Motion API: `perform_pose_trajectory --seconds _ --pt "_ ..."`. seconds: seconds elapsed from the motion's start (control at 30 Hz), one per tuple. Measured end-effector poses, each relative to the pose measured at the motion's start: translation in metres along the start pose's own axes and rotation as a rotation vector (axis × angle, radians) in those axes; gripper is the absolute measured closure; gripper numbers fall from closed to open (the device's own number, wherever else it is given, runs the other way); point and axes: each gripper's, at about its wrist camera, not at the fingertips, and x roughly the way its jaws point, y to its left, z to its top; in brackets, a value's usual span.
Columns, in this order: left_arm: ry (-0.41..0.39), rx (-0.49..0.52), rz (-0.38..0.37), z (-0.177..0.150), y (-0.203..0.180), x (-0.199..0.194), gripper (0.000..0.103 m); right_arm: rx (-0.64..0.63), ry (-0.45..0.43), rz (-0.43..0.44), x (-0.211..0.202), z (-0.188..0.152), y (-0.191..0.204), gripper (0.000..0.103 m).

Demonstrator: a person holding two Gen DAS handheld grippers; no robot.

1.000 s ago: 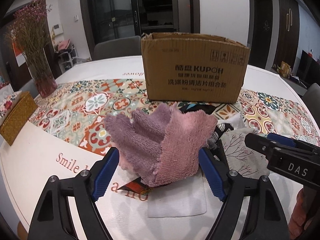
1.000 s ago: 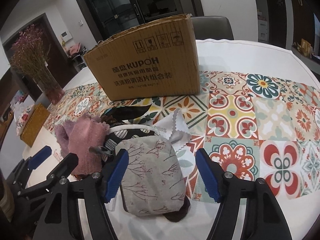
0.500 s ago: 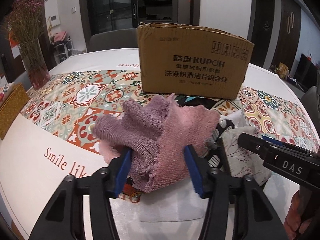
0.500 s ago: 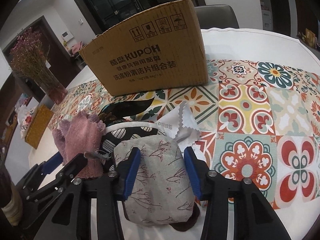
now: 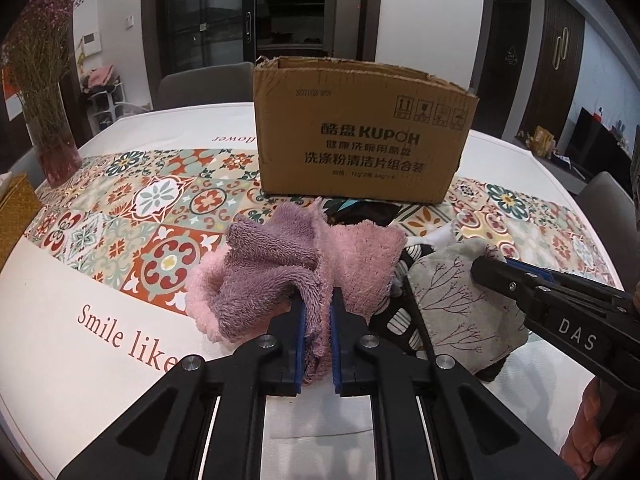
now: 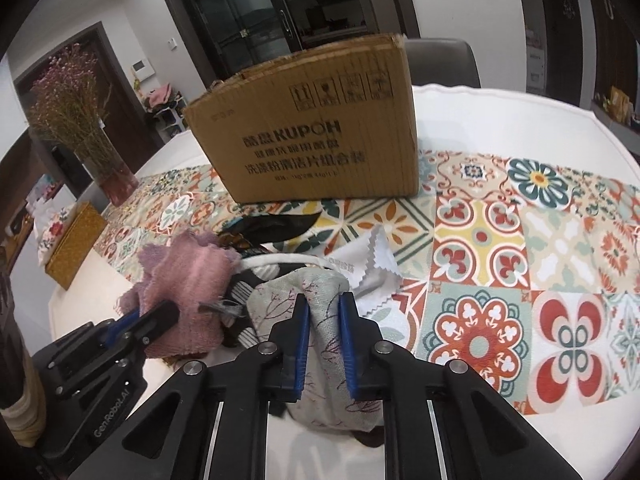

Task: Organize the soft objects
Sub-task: 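Lift the pink cloths and beige pouch and carry both over the cardboard box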

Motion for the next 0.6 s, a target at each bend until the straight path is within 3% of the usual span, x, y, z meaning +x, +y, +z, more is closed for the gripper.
perform_pose_trajectory --seconds 0.6 --pt "-0.142 0.036 -0.062 0.037 0.004 -0.056 0.092 0.010 -0.092 -0.046 -0.049 0.019 0.019 0.088"
